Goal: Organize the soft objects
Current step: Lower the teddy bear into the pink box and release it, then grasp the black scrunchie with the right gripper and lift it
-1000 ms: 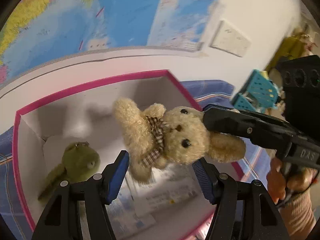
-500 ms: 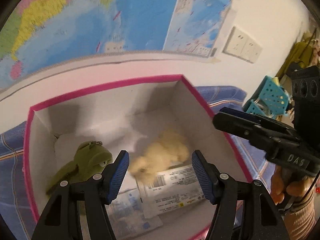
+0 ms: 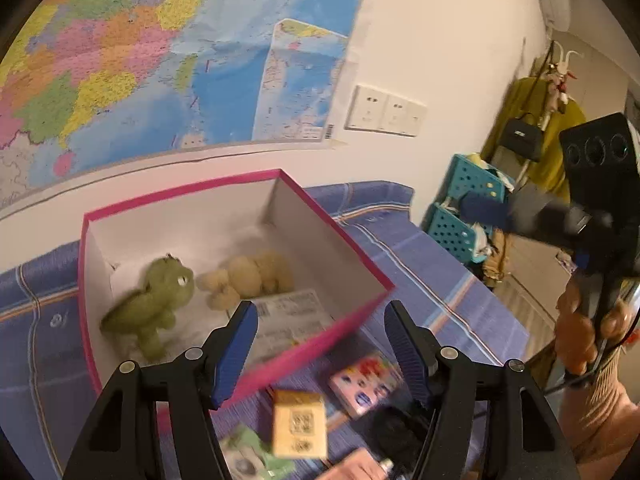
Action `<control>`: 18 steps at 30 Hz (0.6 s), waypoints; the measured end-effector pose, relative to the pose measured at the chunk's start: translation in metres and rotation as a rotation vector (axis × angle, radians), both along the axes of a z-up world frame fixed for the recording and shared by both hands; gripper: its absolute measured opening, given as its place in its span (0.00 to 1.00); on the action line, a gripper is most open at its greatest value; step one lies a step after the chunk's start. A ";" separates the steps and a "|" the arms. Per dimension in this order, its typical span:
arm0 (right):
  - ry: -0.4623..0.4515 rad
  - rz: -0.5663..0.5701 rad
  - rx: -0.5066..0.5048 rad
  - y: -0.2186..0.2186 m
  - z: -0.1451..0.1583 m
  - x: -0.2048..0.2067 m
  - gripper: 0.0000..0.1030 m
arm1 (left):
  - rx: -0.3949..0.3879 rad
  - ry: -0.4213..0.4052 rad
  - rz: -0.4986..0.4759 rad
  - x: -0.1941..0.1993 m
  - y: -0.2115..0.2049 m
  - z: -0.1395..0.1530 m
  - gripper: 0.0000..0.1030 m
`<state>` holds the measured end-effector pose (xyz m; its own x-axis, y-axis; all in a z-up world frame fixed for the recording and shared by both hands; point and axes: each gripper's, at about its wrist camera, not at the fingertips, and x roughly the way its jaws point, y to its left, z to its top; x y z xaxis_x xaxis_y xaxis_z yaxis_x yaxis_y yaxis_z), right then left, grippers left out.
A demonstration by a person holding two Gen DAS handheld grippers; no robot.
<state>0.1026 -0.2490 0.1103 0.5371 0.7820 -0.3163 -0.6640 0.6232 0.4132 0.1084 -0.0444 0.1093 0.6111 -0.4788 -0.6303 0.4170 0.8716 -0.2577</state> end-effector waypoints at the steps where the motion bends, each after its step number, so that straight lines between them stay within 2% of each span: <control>1: -0.009 0.006 0.014 -0.002 0.004 -0.009 0.51 | -0.010 0.004 -0.012 -0.007 0.001 -0.001 0.65; 4: -0.052 0.009 0.023 -0.010 0.015 -0.044 0.56 | -0.004 0.006 -0.040 -0.029 0.000 -0.006 0.65; 8: -0.072 -0.046 -0.034 -0.020 0.005 -0.077 0.56 | 0.028 0.032 -0.091 -0.055 -0.008 -0.026 0.65; 14: 0.019 -0.137 -0.100 -0.051 -0.040 -0.114 0.56 | 0.056 0.124 -0.171 -0.080 -0.028 -0.069 0.65; 18: 0.106 -0.181 -0.110 -0.067 -0.075 -0.121 0.56 | 0.065 0.188 -0.233 -0.091 -0.047 -0.097 0.65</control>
